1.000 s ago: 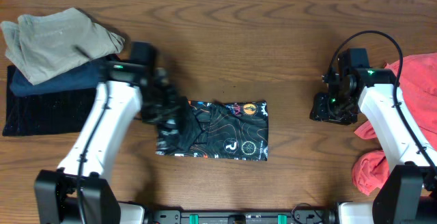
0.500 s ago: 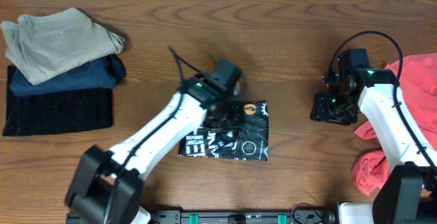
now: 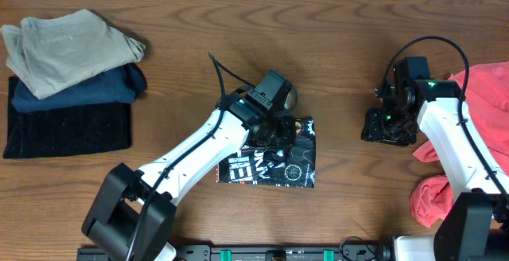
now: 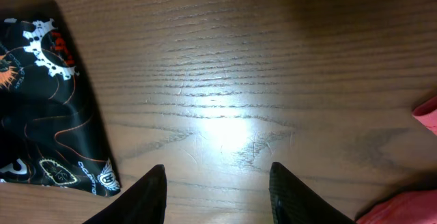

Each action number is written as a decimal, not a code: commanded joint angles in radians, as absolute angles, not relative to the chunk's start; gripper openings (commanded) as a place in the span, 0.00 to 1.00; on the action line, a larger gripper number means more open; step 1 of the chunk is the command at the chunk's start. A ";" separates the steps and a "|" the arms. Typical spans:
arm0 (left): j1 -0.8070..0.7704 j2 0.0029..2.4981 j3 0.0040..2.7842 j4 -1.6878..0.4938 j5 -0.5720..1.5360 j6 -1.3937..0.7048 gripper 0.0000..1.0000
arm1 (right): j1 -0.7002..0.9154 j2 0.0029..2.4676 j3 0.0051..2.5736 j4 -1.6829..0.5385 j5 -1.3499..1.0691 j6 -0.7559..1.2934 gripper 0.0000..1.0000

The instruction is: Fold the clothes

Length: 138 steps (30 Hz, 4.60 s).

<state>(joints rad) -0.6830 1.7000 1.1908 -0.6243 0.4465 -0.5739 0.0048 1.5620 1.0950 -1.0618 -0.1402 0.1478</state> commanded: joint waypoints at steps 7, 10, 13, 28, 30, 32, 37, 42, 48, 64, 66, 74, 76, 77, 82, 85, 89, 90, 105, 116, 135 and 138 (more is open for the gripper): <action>-0.744 1.716 1.209 -0.427 0.671 -0.365 0.50 | 0.001 1.556 1.107 -1.051 -0.191 0.133 0.48; -0.710 1.695 1.209 -0.466 0.689 -0.306 0.54 | 0.001 1.556 1.107 -1.039 -0.237 0.132 0.49; -0.643 1.660 1.209 -0.514 0.688 -0.284 0.55 | 0.003 1.556 1.107 -1.032 -0.276 0.123 0.51; -0.221 1.608 1.179 -0.774 0.458 -0.319 0.62 | 0.341 1.575 1.088 -0.800 -0.342 -0.043 0.74; -0.219 1.616 1.170 -0.784 0.458 -0.319 0.62 | 0.399 1.597 1.086 -0.753 -0.278 -0.044 0.73; -0.221 1.624 1.156 -0.785 0.459 -0.319 0.62 | 0.447 1.626 1.085 -0.717 -0.226 -0.045 0.72; -0.224 1.651 1.100 -0.773 0.458 -0.319 0.62 | 0.530 1.711 1.085 -0.678 -0.192 -0.088 0.68; -0.224 1.660 1.039 -0.730 0.458 -0.319 0.63 | 0.558 1.789 1.085 -0.670 -0.074 -0.041 0.20; -0.227 1.660 1.007 -0.715 0.458 -0.319 0.63 | 0.534 1.774 1.098 -0.659 0.000 0.135 0.07; -0.227 1.660 0.979 -0.694 0.458 -0.319 0.63 | 0.379 1.709 1.115 -0.791 -0.054 0.351 0.44; -0.227 1.660 0.979 -0.694 0.458 -0.319 0.63 | 0.379 1.708 1.114 -0.867 -0.152 0.331 0.45; -0.227 1.660 0.979 -0.683 0.458 -0.319 0.63 | 0.433 1.708 1.103 -0.978 -0.355 0.230 0.47; -0.227 1.660 0.979 -0.683 0.458 -0.319 0.63 | 0.452 1.708 1.097 -0.962 -0.355 0.230 0.47; -0.227 1.660 0.979 -0.683 0.458 -0.319 0.63 | 0.458 1.708 1.094 -0.955 -0.355 0.231 0.47; -0.227 1.660 0.979 -0.684 0.459 -0.319 0.63 | 0.477 1.708 1.080 -0.952 -0.278 0.288 0.46; -0.227 1.660 0.979 -0.684 0.459 -0.319 0.63 | 0.477 1.708 1.070 -0.952 -0.197 0.357 0.47; -0.227 1.660 0.979 -0.683 0.459 -0.319 0.63 | 0.477 1.708 1.065 -0.946 -0.168 0.364 0.47; -0.227 1.660 0.979 -0.684 0.459 -0.319 0.63 | 0.477 1.708 1.064 -0.946 -0.168 0.364 0.47; -0.227 1.660 0.979 -0.684 0.459 -0.319 0.63 | 0.529 1.706 0.967 -0.826 -0.356 0.366 0.01; -0.227 1.660 0.979 -0.684 0.459 -0.319 0.63 | 0.506 1.668 0.965 -0.991 -0.368 0.313 0.01; -0.227 1.660 0.974 -0.623 0.458 -0.271 0.81 | 0.461 1.666 0.958 -0.819 -0.104 0.434 0.41; -0.227 1.665 0.965 -0.586 0.458 -0.238 0.82 | 0.424 1.660 0.986 -0.823 -0.105 0.434 0.40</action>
